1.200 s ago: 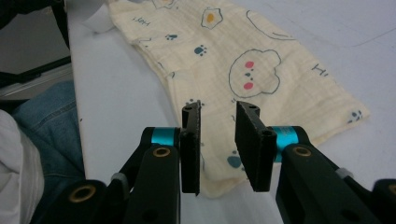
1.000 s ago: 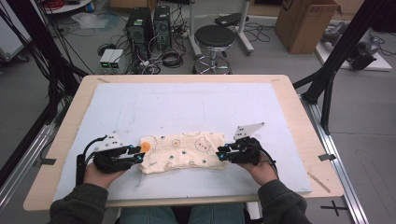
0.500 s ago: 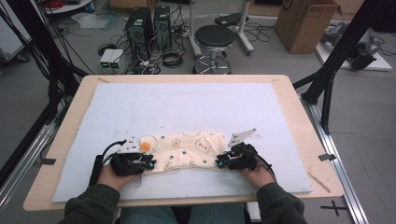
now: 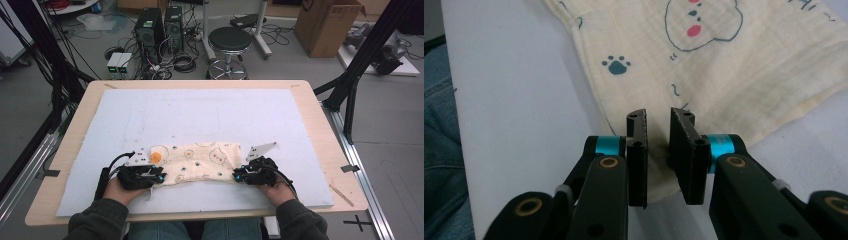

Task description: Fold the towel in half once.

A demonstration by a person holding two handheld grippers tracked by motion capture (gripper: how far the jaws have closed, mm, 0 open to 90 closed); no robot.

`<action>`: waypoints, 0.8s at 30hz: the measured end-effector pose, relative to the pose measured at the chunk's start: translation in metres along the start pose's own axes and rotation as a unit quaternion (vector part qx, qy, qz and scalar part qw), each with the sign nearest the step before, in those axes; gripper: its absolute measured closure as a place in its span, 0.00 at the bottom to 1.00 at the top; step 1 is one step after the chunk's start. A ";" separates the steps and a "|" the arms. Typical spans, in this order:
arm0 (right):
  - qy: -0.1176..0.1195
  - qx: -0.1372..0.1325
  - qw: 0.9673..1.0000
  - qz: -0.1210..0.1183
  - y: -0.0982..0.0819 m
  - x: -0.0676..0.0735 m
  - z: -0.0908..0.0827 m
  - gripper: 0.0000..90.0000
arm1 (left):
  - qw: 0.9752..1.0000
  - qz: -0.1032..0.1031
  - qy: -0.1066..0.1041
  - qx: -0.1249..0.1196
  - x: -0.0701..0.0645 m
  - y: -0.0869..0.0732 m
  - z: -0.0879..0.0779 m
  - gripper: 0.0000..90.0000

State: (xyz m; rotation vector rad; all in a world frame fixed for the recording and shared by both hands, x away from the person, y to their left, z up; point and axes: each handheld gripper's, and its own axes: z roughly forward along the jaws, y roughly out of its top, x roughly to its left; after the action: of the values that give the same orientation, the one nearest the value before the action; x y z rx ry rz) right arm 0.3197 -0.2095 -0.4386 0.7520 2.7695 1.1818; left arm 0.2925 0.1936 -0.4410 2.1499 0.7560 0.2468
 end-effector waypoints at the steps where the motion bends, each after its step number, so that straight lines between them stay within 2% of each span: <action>1: 0.002 0.001 1.000 0.000 0.001 -0.001 0.000 0.86 | 1.000 -0.002 0.000 -0.001 0.000 0.000 0.000 0.76; 3: 0.006 0.003 1.000 -0.002 0.004 -0.002 -0.001 0.85 | 1.000 -0.004 0.000 -0.007 0.002 0.002 -0.002 0.75; 10: 0.007 -0.032 0.999 0.012 0.031 -0.011 -0.007 0.81 | 0.999 -0.031 -0.005 -0.041 0.009 0.016 -0.007 0.71; 14: 0.005 -0.041 0.999 0.005 0.050 -0.018 -0.007 0.84 | 0.999 -0.026 -0.004 -0.045 0.010 0.029 -0.005 0.73; 16: 0.002 -0.042 0.999 0.003 0.059 -0.021 -0.005 0.89 | 0.999 -0.023 -0.006 -0.049 0.012 0.034 -0.005 0.82; 19: -0.009 -0.043 0.999 0.006 0.069 -0.030 -0.002 0.98 | 0.998 -0.020 0.010 -0.051 0.017 0.044 -0.002 0.95; 22: -0.012 -0.056 0.998 0.030 0.073 -0.043 0.003 0.99 | 0.997 -0.036 0.006 -0.061 0.024 0.048 0.004 0.97; 24: -0.003 -0.059 0.997 0.053 0.075 -0.048 0.011 0.99 | 0.997 -0.041 0.005 -0.060 0.027 0.052 0.011 0.98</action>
State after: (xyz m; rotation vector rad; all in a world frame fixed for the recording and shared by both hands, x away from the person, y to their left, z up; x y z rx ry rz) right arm 0.3955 -0.1793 -0.4017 0.8975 2.6568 1.3460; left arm 0.3413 0.1775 -0.4110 2.0011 0.8124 0.2529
